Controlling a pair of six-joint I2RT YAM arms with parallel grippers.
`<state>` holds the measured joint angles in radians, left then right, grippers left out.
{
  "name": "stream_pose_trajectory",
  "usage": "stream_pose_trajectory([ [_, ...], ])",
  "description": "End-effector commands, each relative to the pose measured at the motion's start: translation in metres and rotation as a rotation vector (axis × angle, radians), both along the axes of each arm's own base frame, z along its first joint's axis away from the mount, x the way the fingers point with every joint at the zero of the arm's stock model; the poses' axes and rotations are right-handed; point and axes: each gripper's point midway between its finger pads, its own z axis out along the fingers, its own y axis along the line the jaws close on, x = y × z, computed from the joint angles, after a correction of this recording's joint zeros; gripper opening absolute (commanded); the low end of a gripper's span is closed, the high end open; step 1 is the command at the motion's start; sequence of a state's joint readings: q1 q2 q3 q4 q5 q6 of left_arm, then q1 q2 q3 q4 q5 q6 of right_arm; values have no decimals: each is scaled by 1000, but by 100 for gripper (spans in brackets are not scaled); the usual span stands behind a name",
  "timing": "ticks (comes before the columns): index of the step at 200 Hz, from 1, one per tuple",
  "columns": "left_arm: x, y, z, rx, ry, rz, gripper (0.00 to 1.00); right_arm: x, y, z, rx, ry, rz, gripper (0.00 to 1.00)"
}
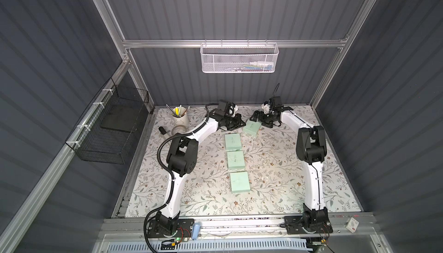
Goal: Take out the earrings from the drawer-style jewelry box
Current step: Adjust the jewelry box at the center of the board.
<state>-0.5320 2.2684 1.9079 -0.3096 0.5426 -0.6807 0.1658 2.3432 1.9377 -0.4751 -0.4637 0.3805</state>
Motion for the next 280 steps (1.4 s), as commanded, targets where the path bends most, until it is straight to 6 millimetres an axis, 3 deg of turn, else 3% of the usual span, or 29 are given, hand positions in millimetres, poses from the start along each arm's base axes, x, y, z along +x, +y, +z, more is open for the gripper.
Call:
stream_pose_trajectory([
  [1, 2, -1, -34, 97, 50, 20, 0, 3, 5, 9, 72, -30, 39, 98],
  [89, 9, -26, -78, 159, 87, 35, 0, 9, -8, 10, 92, -37, -2, 99],
  [154, 18, -33, -82, 150, 77, 45, 0, 19, 7, 6, 189, -65, 62, 98],
  [201, 18, -36, -87, 151, 82, 37, 0, 24, 4, -3, 192, -47, 63, 97],
  [280, 28, -46, -92, 125, 63, 21, 0, 4, 6, 5, 236, -48, 72, 95],
])
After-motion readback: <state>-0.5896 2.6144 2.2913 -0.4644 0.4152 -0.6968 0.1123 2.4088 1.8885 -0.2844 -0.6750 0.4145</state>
